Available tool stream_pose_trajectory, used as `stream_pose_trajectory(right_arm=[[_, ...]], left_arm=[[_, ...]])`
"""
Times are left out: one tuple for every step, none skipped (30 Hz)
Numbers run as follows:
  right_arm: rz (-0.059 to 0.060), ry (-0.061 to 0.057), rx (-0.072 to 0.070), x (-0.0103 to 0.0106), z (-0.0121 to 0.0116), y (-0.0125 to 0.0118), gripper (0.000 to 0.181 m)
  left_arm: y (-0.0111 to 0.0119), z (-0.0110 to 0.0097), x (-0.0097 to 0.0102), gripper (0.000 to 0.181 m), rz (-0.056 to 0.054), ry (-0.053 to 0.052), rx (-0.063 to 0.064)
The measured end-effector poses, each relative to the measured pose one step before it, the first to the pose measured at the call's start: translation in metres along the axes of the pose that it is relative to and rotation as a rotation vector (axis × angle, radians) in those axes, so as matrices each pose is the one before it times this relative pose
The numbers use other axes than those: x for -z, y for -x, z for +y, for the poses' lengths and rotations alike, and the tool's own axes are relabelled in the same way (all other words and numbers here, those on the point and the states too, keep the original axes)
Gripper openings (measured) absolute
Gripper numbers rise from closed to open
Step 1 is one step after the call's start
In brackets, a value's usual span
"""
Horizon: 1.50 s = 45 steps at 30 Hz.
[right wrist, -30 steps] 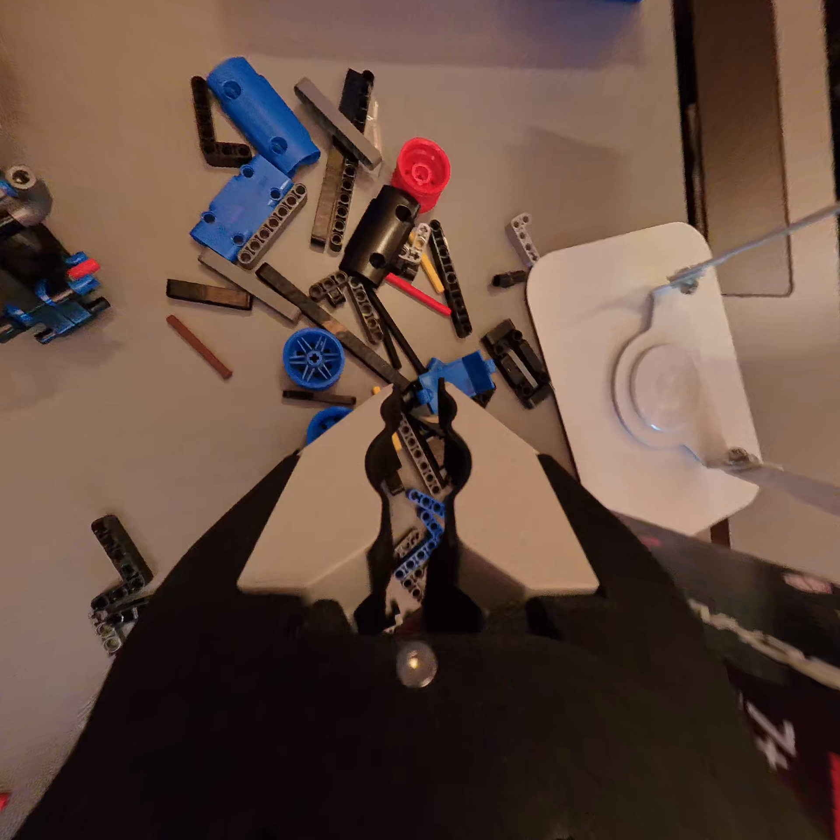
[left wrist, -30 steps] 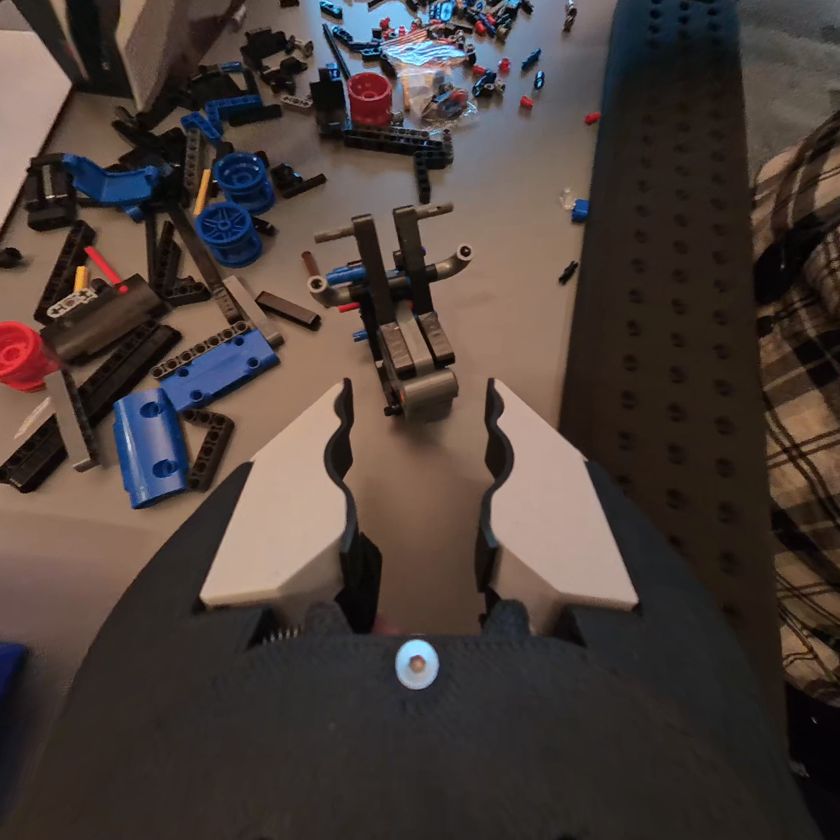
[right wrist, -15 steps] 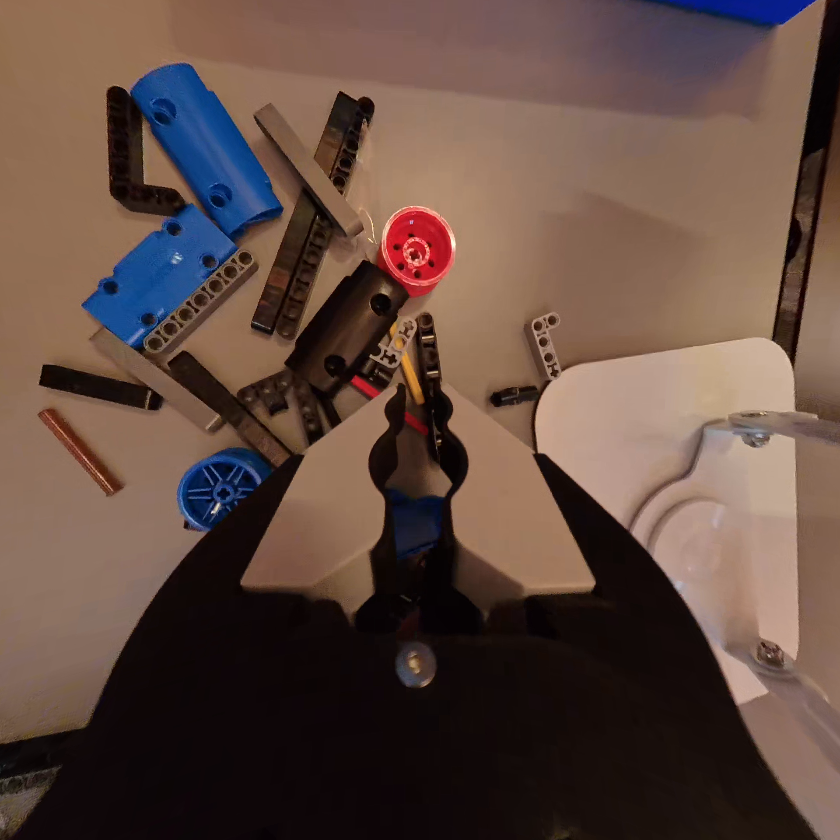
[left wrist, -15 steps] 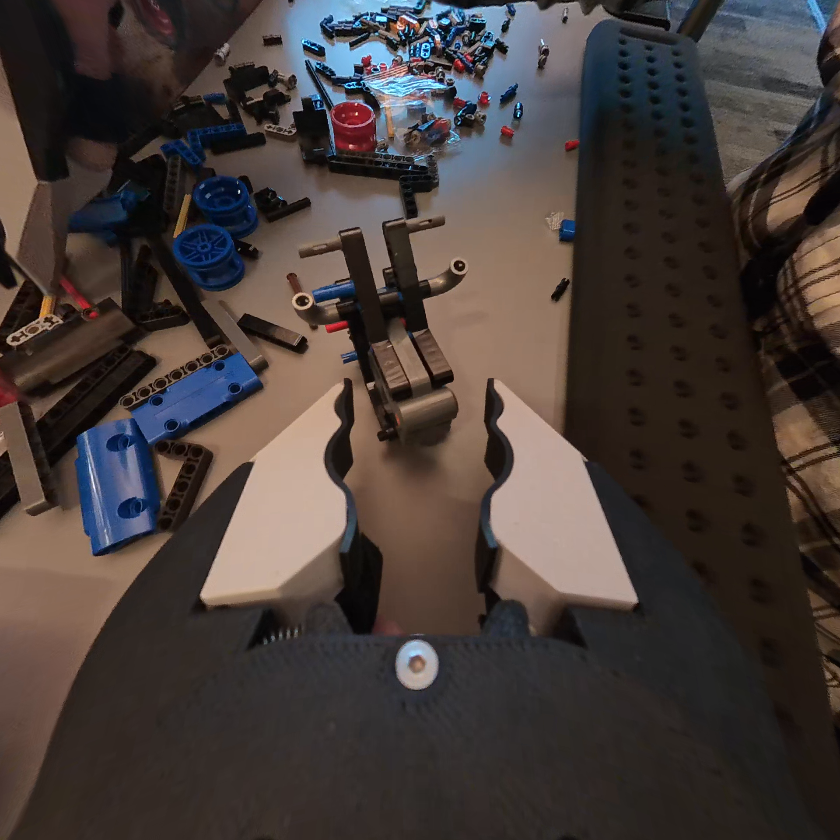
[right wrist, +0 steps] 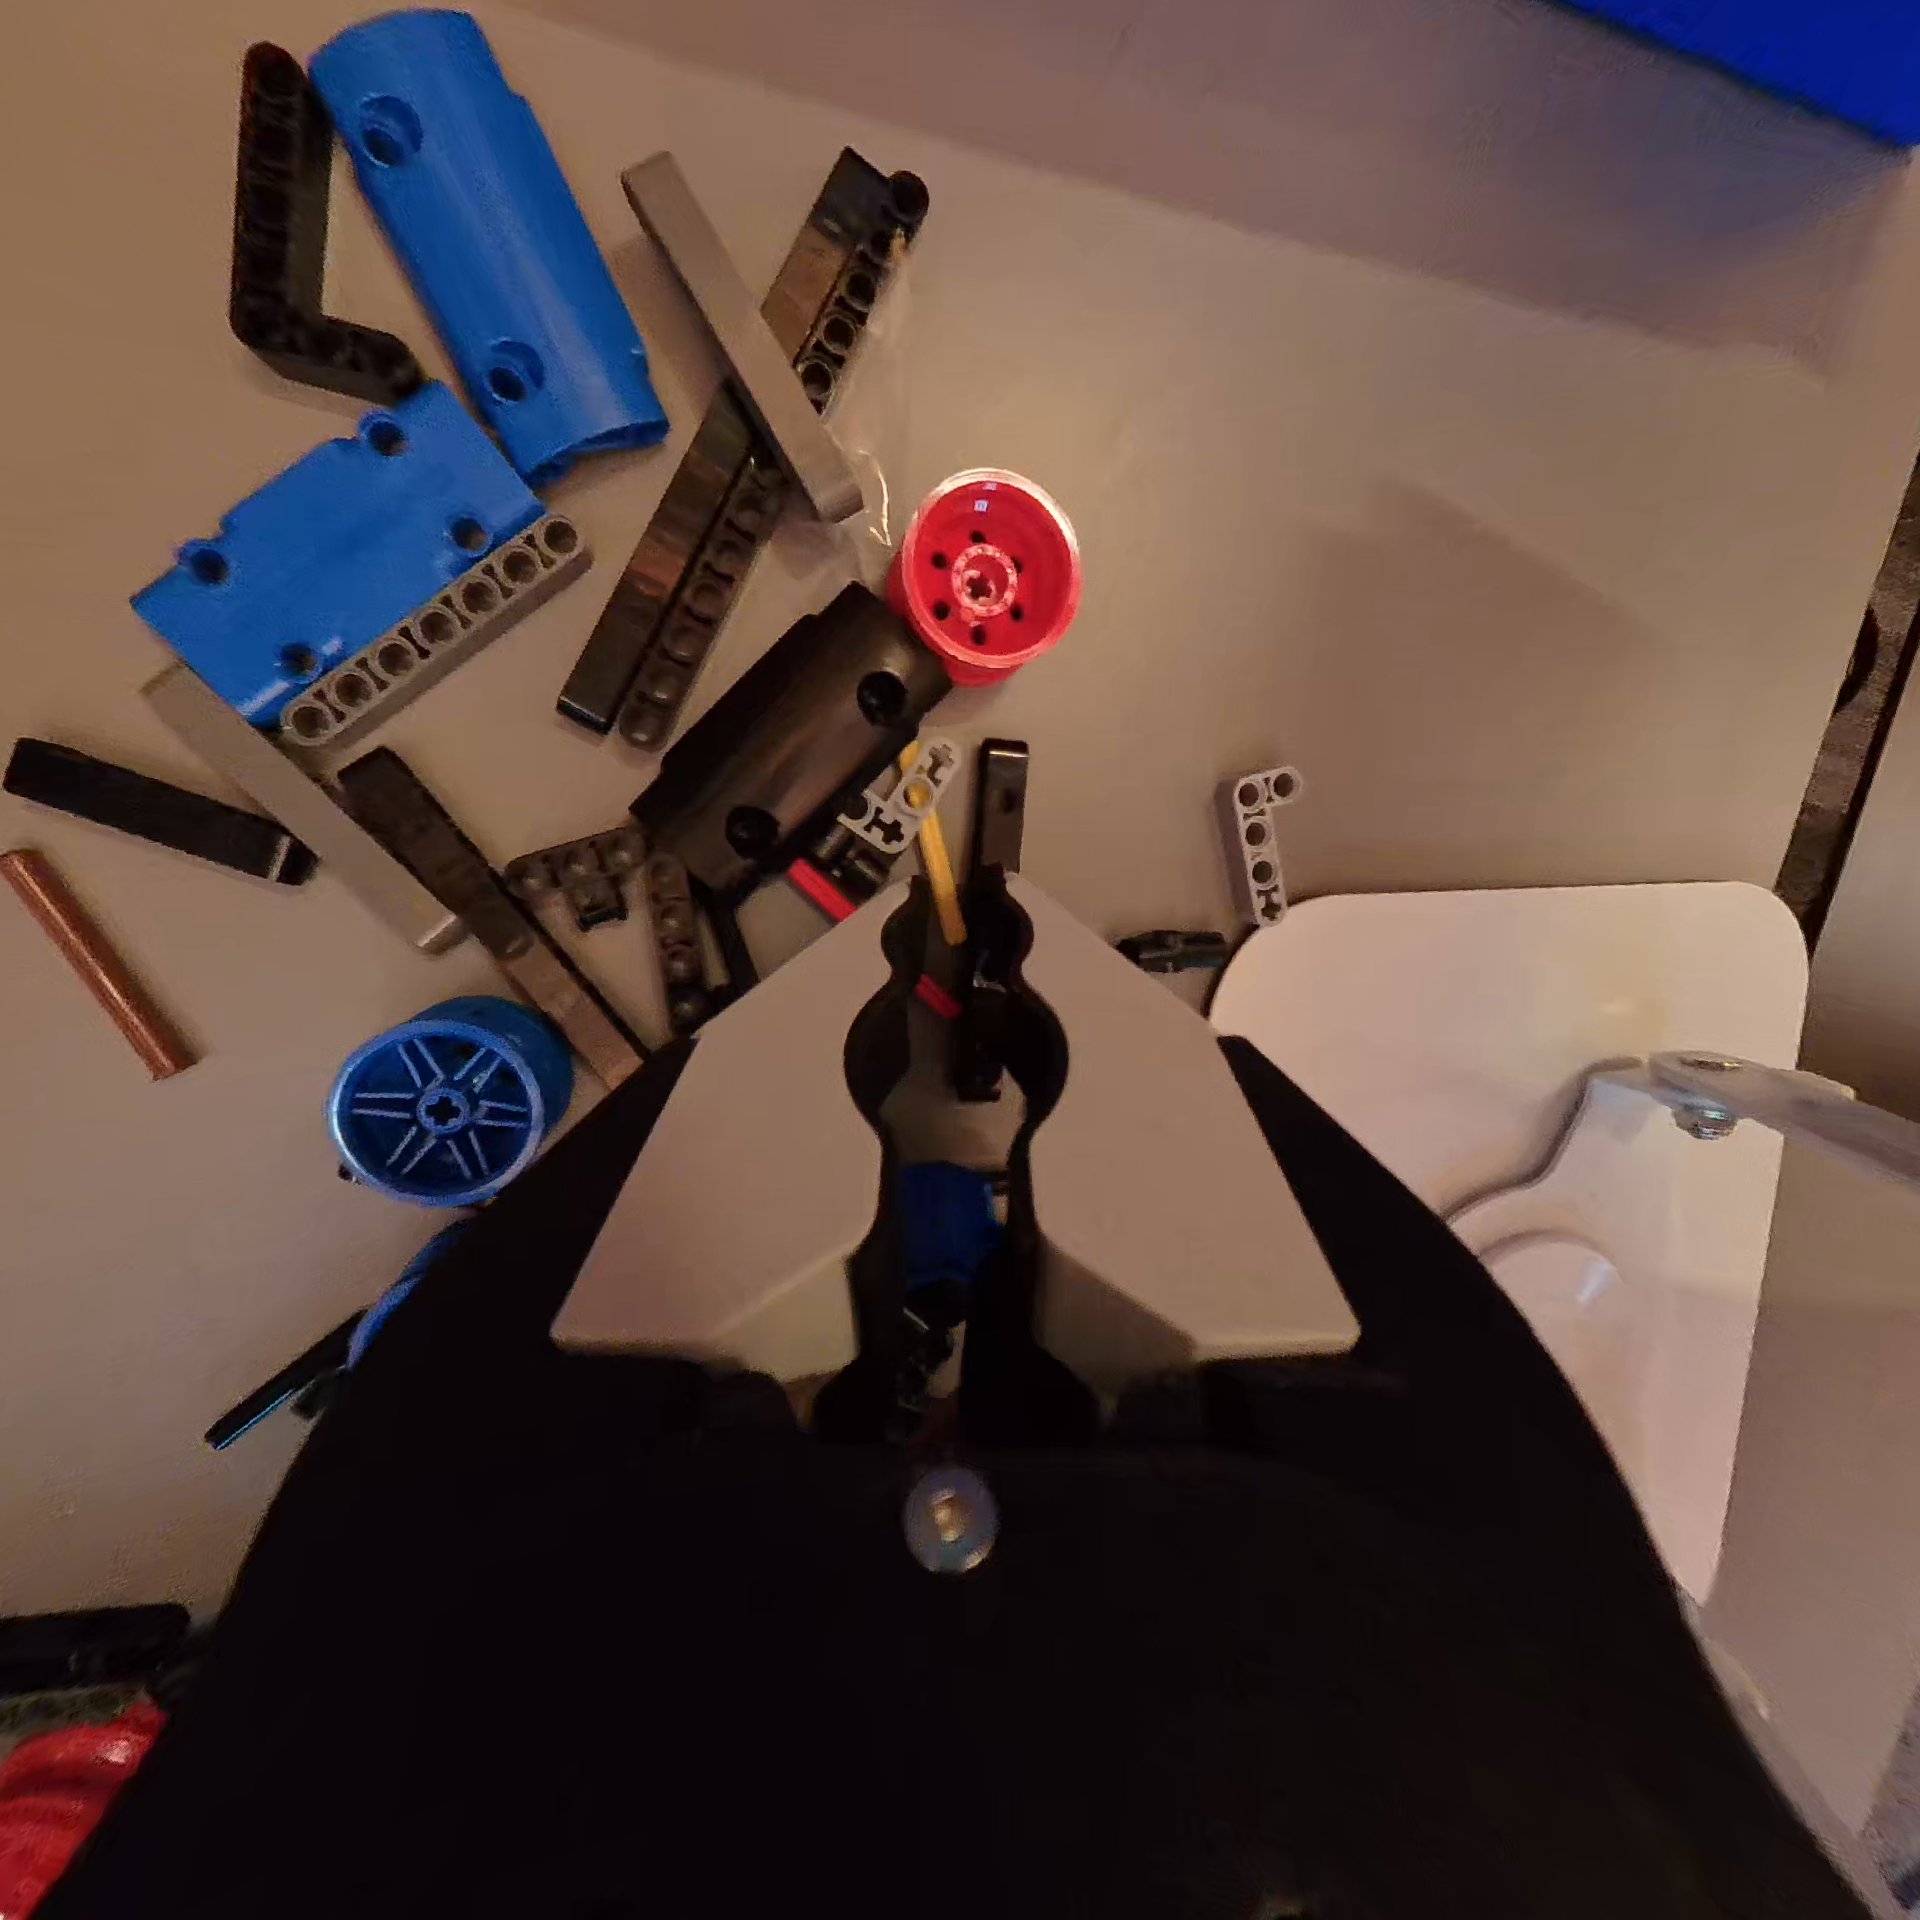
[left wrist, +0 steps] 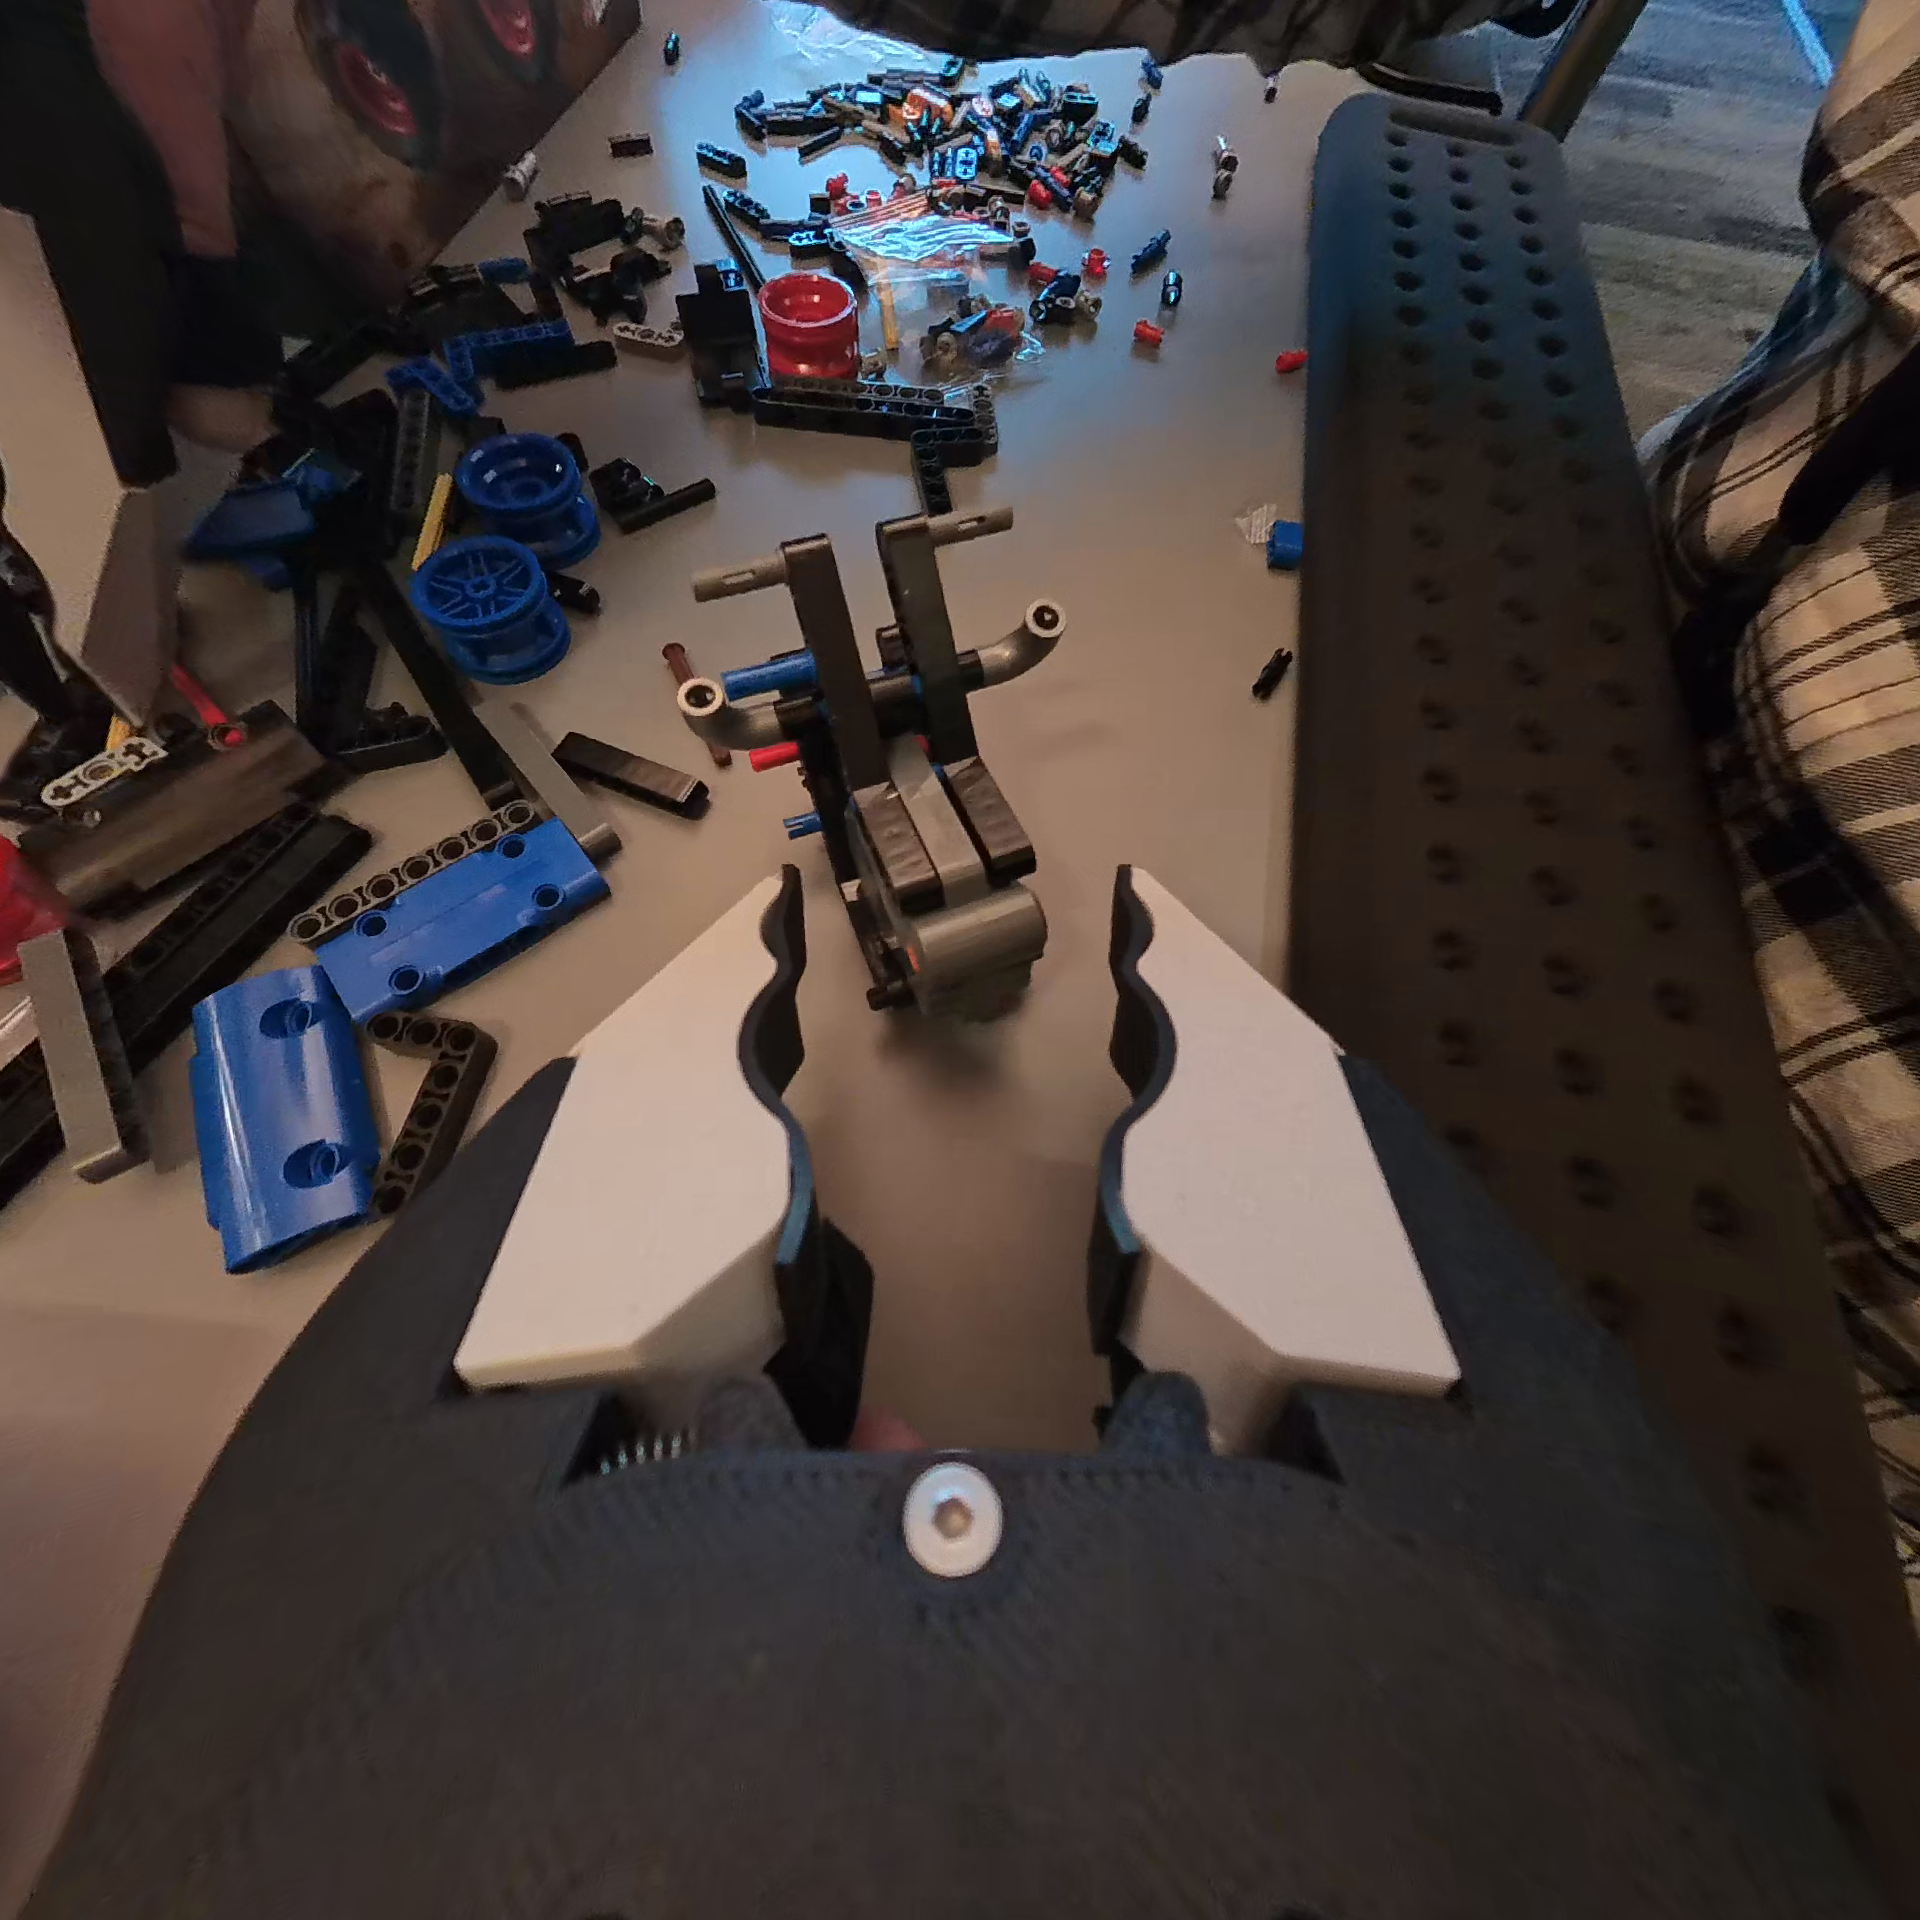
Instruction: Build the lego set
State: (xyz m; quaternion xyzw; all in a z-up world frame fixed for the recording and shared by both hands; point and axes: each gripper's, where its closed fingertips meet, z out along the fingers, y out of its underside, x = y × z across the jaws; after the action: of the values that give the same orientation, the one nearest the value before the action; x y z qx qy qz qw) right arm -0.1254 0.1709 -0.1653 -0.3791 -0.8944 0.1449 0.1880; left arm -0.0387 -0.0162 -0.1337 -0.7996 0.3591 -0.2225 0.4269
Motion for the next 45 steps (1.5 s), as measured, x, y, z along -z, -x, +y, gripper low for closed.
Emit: stream_pose_trajectory(right_arm=[[-0.0137, -0.0091, -0.0111, -0.00066, -0.00126, 0.00066, 0.01], [-0.0065, -0.0062, -0.0086, -0.00026, -0.00102, -0.00034, 0.009], [0.0039, -0.0004, 0.0041, -0.00026, -0.0001, -0.00078, 0.008], [0.0056, 0.0008, 0.0065, -0.00023, 0.0, -0.0003, 0.008], [0.0022, -0.003, -0.0034, -0.00042, -0.00036, -0.00059, 0.007], [0.0009, -0.0048, -0.01, -0.00017, -0.00019, -0.00112, 0.006], [0.0045, 0.001, -0.0078, 0.00004, 0.00077, -0.00195, 0.006], [0.0078, 0.0091, -0.0033, 0.00046, 0.00177, -0.00219, 0.007], [0.0071, 0.0139, 0.0013, 0.00079, 0.00239, -0.0014, 0.009], [0.0118, 0.0117, 0.0056, 0.00091, 0.00179, -0.00162, 0.01], [0.0123, -0.0006, 0.009, 0.00141, -0.00018, -0.00104, 0.011], [0.0023, -0.0111, 0.0059, 0.00167, -0.00184, 0.00036, 0.012], [-0.0067, -0.0141, 0.0026, 0.00152, -0.00227, 0.00159, 0.011], [-0.0075, -0.0151, 0.0082, 0.00121, -0.00229, 0.00185, 0.011], [-0.0112, -0.0117, 0.01, 0.00088, -0.00173, 0.00255, 0.011], [-0.0101, 0.0039, 0.0044, -0.00033, 0.00019, 0.00203, 0.012], [0.0038, 0.0143, 0.0058, -0.00108, 0.00199, -0.00066, 0.011], [-0.0006, 0.0158, 0.0061, -0.00206, 0.00241, -0.00029, 0.011], [-0.0076, 0.0134, 0.0019, -0.00284, 0.00206, 0.00078, 0.01], [-0.0056, 0.0009, -0.0045, -0.00247, 0.00023, 0.00026, 0.007], [-0.0087, -0.0064, -0.0143, -0.00126, -0.00112, 0.00022, 0.004], [-0.0074, -0.0043, -0.015, -0.00082, -0.00089, -0.00006, 0.003], [-0.0042, 0.0003, -0.014, -0.00024, -0.00016, -0.0007, 0.003], [0.005, 0.0049, -0.0124, -0.00013, 0.00022, -0.00153, 0.003], [0.0084, 0.0061, -0.0065, -0.00003, 0.00077, -0.00113, 0.002], [0.0075, -0.0025, -0.0097, 0.0008, -0.00014, -0.00044, 0.002], [0.0108, -0.0197, -0.0198, 0.00301, -0.00264, -0.00095, 0.002], [0.0099, -0.0316, -0.0251, 0.00534, -0.00474, -0.00056, 0.002], [-0.003, -0.0475, -0.03, 0.00486, -0.00676, 0.00022, 0.002], [-0.0191, -0.0677, -0.0482, 0.0086, -0.01018, 0.00235, 0.002], [-0.028, -0.0802, -0.0586, 0.01017, -0.01202, 0.00314, 0.002], [-0.0276, -0.0716, -0.0574, 0.00975, -0.01054, 0.00329, 0.002], [-0.022, -0.0585, -0.0405, 0.00906, -0.00856, 0.00378, 0.002], [-0.0178, -0.0474, -0.0214, 0.00804, -0.00689, 0.00492, 0.002], [-0.013, -0.0392, -0.0161, 0.00797, -0.0057, 0.00505, 0.002], [-0.0053, -0.032, -0.0223, 0.00743, -0.00459, 0.00387, 0.002], [-0.003, -0.0363, -0.0233, 0.00713, -0.00494, 0.00389, 0.002], [-0.0069, -0.041, -0.0221, 0.00735, -0.00519, 0.00446, 0.002], [-0.0083, -0.0384, -0.0184, 0.00755, -0.00415, 0.00499, 0.002], [-0.0046, -0.0365, -0.0159, 0.00754, -0.00284, 0.00467, 0.002], [-0.0033, -0.0322, -0.0194, 0.00606, -0.00186, 0.00439, 0.003], [-0.0018, -0.0255, -0.0244, 0.00623, -0.00006, 0.00334, 0.003], [-0.0055, -0.0274, -0.0249, 0.00616, -0.00002, 0.00359, 0.003], [-0.0109, -0.033, -0.027, 0.0062, -0.00024, 0.004, 0.003], [-0.0046, -0.034, -0.032, 0.00621, -0.00025, 0.00292, 0.002]], left_arm=[[-0.00024, 0.0001, 0.0001, 0.058, -0.0003, 0.0002, -0.0002], [0.00008, 0.00005, -0.00017, 0.058, -0.0011, 0.0003, -0.0006], [-0.00003, 0.00007, 0.00014, 0.058, -0.0011, -0.0003, -0.0007], [-0.00022, -0.0005, 0.00006, 0.058, 0.0001, -0.002, -0.0005], [-0.00031, -0.00083, 0.00039, 0.059, 0.001, -0.0039, -0.0006], [-0.00092, -0.00109, 0.00023, 0.059, 0.0027, -0.0046, -0.001], [-0.00122, -0.00151, 0.0001, 0.061, 0.0032, -0.0047, -0.0037], [-0.00135, -0.0015, 0.00046, 0.062, 0.002, -0.0047, -0.0051], [-0.00138, -0.00155, 0.00032, 0.064, 0.0034, -0.0053, -0.0042], [-0.00242, -0.00199, 0.00069, 0.065, 0.008, -0.0097, -0.0038], [-0.00182, -0.00208, 0.00049, 0.065, 0.0059, -0.0115, -0.0022], [-0.00026, -0.00133, 0.00005, 0.065, 0.0008, -0.0067, -0.0007], [0.00049, 0.00022, 0.00029, 0.065, -0.0032, 0.0006, -0.0011], [0.0006, 0.00058, -0.00004, 0.065, -0.0019, 0.0027, -0.0003], [0.00015, 0.00017, -0.00032, 0.065, 0.0017, 0.0003, 0.0011], [-0.00034, -0.00002, -0.00037, 0.065, 0.0026, -0.0004, 0.0002], [-0.00036, -0.00021, 0.00009, 0.065, 0.001, 0.0007, -0.002], [-0.00041, -0.00005, -0.00039, 0.065, 0.0009, 0.0003, -0.0022], [-0.0002, -0.00012, -0.00008, 0.065, 0.0002, 0.0003, -0.0013], [0.00002, 0.00012, -0.00001, 0.065, -0.0013, 0.0012, -0.0006], [-0.00002, -0.00023, 0.00009, 0.065, -0.0013, -0.0006, -0.0004], [-0.00027, -0.00038, 0.0001, 0.065, -0.0001, -0.0022, 0.0005], [-0.00007, -0.00039, 0.00029, 0.065, -0.0009, -0.001, -0.0007], [0.00007, -0.00041, 0.00026, 0.065, -0.0022, 0.0, -0.0019], [0.0004, 0.00009, -0.00005, 0.065, -0.0028, 0.0, 0.0], [0.00043, 0.00025, 0.00013, 0.065, -0.0027, 0.0006, 0.0011], [0.00009, -0.00019, 0.00013, 0.065, -0.0011, -0.0003, -0.0003], [0.00006, 0.00003, -0.00004, 0.065, -0.0008, -0.0007, -0.0005], [0.00011, -0.00017, 0.00027, 0.065, -0.001, -0.001, 0.0], [0.00055, -0.00019, 0.00017, 0.065, -0.0018, -0.0004, 0.0005], [0.00052, -0.00004, -0.00008, 0.066, -0.0017, 0.0001, 0.0002], [0.00013, -0.00053, 0.00004, 0.066, -0.0016, -0.001, -0.0017], [-0.00006, -0.00067, -0.0001, 0.066, -0.0024, -0.0017, -0.0024], [-0.0001, -0.00084, -0.00005, 0.066, -0.0024, -0.0003, -0.0026], [-0.00009, 0.00004, -0.00045, 0.066, -0.0046, 0.0039, -0.0034], [0.00023, 0.0004, -0.00072, 0.066, -0.0077, 0.008, -0.005], [-0.00039, -0.00008, -0.00073, 0.067, -0.0053, 0.0058, -0.0061], [0.00058, 0.00085, -0.00101, 0.067, -0.0124, 0.0149, -0.0044], [0.00071, 0.00208, -0.00158, 0.076, -0.0162, 0.0224, -0.0023], [-0.00021, -0.00049, -0.00194, 0.086, -0.0083, 0.0106, 0.0071], [-0.00028, -0.0004, -0.0018, 0.087, -0.0088, 0.0099, 0.002], [-0.00057, 0.00066, -0.00263, 0.087, -0.0092, 0.0166, -0.0068], [-0.00372, 0.00033, -0.0024, 0.087, 0.0039, 0.0182, -0.006], [-0.00323, 0.00024, -0.00337, 0.087, 0.008, 0.0102, -0.0006], [-0.00274, -0.00012, -0.00328, 0.086, 0.008, 0.0055, 0.0036]])
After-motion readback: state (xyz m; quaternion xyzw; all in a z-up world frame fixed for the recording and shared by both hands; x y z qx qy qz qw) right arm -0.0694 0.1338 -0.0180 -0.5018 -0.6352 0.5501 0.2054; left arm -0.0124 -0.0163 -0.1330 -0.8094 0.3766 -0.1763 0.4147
